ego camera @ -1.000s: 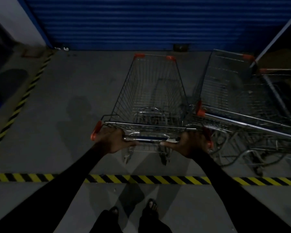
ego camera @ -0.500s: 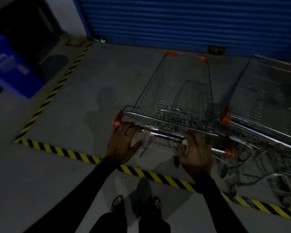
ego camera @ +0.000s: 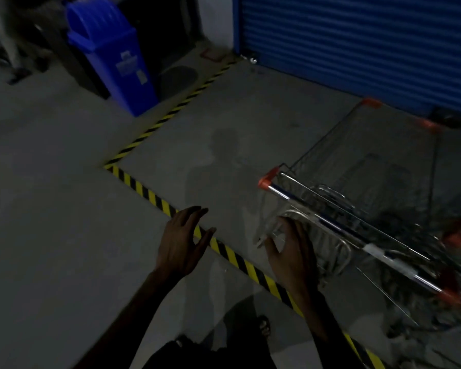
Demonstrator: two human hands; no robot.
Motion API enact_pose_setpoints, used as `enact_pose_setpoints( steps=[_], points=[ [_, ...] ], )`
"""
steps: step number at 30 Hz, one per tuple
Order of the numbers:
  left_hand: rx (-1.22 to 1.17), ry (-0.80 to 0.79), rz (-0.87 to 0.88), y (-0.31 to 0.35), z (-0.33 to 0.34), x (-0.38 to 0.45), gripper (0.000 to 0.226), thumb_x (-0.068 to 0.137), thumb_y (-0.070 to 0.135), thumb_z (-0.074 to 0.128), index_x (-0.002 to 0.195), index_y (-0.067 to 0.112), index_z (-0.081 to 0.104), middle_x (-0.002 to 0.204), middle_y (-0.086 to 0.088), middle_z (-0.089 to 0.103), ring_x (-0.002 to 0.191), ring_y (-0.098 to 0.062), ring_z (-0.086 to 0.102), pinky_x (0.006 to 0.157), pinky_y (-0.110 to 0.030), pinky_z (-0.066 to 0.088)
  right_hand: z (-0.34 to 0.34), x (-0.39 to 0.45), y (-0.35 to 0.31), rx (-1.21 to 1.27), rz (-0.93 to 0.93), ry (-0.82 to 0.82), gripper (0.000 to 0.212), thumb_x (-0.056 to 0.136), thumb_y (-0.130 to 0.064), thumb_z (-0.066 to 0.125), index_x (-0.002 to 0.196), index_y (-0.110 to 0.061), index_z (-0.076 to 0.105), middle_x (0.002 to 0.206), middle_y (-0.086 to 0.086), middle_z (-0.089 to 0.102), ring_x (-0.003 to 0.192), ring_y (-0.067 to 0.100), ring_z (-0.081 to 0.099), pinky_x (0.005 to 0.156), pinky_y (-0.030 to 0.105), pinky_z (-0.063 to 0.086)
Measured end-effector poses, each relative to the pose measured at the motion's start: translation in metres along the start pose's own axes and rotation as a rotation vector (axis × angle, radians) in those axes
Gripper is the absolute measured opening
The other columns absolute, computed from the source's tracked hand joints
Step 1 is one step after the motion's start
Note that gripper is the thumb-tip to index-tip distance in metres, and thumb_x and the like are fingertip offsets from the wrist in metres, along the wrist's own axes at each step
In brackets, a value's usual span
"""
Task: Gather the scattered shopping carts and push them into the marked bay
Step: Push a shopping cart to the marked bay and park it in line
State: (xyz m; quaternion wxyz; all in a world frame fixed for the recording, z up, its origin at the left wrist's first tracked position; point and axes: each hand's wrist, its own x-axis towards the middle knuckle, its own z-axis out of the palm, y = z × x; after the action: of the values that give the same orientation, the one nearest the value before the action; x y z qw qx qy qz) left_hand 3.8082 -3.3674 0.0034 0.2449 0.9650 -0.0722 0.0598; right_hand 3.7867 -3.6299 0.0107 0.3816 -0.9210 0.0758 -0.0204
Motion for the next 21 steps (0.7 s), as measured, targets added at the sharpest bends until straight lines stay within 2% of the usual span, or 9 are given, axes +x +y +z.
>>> enact_pose_setpoints(
  steps=[9, 21],
  points=[
    [-0.097, 0.120, -0.231, -0.084, -0.056, -0.077, 0.057, 0.105, 0.054, 0.053, 0.148, 0.018, 0.057, 0.149, -0.003, 0.058, 0.134, -0.026, 0.053, 0.107, -0.048, 0.050, 0.068, -0.022, -0.083, 0.027, -0.056, -0.100, 0.052, 0.099, -0.036, 0.068, 0.148, -0.024, 0.055, 0.147, -0.003, 0.056, 0.134, 0.022, 0.054, 0.103, 0.050, 0.051],
    [-0.073, 0.426, -0.556, -0.217, -0.162, -0.205, 0.055, 0.103, 0.055, 0.057, 0.144, 0.019, 0.061, 0.143, 0.000, 0.062, 0.131, -0.022, 0.055, 0.107, -0.046, 0.050, 0.226, -0.076, -0.231, -0.013, -0.353, -0.366, 0.055, 0.103, -0.045, 0.062, 0.152, -0.023, 0.051, 0.153, -0.002, 0.052, 0.139, 0.022, 0.051, 0.111, 0.043, 0.047]
  ],
)
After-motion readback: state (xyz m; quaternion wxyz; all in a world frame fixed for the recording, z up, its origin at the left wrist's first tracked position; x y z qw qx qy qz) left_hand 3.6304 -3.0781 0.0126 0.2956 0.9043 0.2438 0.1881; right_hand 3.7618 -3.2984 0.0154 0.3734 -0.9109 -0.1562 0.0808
